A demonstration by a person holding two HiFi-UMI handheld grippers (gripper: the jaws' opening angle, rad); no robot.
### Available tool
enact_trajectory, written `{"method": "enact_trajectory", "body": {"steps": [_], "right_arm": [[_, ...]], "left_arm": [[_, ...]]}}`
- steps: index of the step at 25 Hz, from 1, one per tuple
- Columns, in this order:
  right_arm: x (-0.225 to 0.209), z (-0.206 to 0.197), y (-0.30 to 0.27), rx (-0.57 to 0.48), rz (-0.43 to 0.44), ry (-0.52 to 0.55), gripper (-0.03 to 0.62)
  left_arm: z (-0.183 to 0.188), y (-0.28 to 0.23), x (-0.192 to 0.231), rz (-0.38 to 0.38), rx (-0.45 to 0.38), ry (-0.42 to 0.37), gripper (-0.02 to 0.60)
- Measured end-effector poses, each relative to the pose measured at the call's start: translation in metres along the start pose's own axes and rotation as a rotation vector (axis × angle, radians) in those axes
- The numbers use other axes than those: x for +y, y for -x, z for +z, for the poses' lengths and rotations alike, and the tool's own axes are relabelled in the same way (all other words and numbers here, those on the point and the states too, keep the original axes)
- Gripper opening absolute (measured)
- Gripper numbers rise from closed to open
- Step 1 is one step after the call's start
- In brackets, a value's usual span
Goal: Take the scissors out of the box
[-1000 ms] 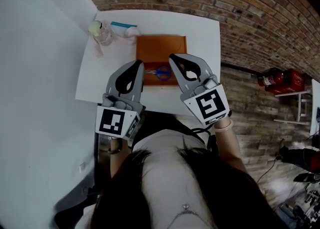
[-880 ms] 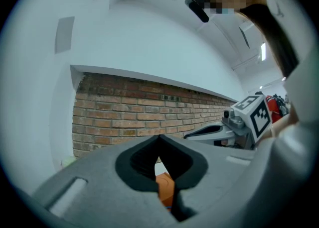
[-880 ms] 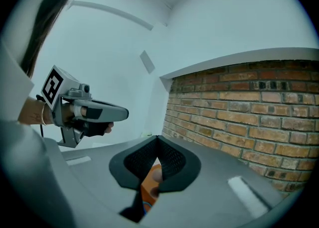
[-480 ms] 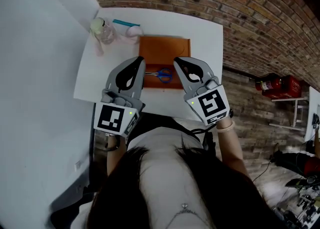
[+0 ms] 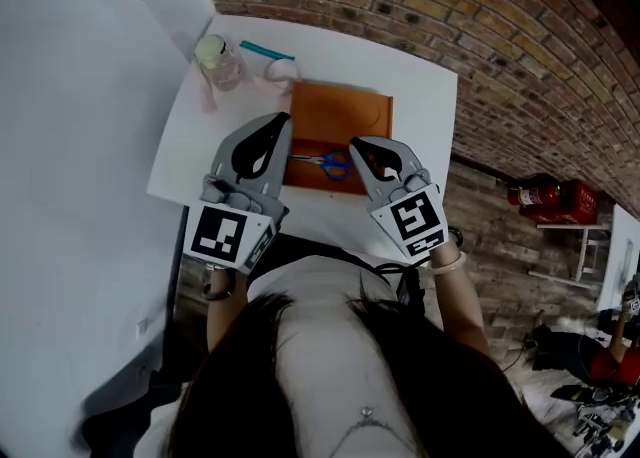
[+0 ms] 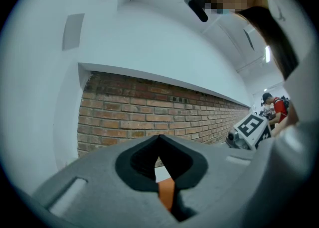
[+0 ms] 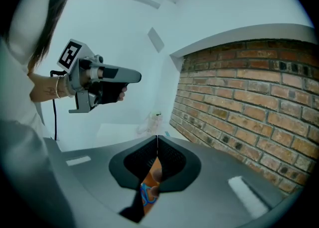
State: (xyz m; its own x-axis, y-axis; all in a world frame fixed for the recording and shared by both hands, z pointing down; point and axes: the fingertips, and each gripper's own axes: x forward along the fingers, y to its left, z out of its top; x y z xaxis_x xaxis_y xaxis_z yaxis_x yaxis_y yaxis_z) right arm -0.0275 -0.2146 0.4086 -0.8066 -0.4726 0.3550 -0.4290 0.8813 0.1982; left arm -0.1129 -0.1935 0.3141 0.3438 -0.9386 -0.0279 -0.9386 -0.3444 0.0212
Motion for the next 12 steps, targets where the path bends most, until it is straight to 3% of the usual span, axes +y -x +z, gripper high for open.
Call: {"method": "enact_trajectory", "body": {"steps": [12], "right_arm": [[0.007,-0.042,-0.025,0.130,0.081,0.023,0.021]], "left_arm": [[-0.007,0.006,0.026,0.068,0.003,0.011,0.000]]}}
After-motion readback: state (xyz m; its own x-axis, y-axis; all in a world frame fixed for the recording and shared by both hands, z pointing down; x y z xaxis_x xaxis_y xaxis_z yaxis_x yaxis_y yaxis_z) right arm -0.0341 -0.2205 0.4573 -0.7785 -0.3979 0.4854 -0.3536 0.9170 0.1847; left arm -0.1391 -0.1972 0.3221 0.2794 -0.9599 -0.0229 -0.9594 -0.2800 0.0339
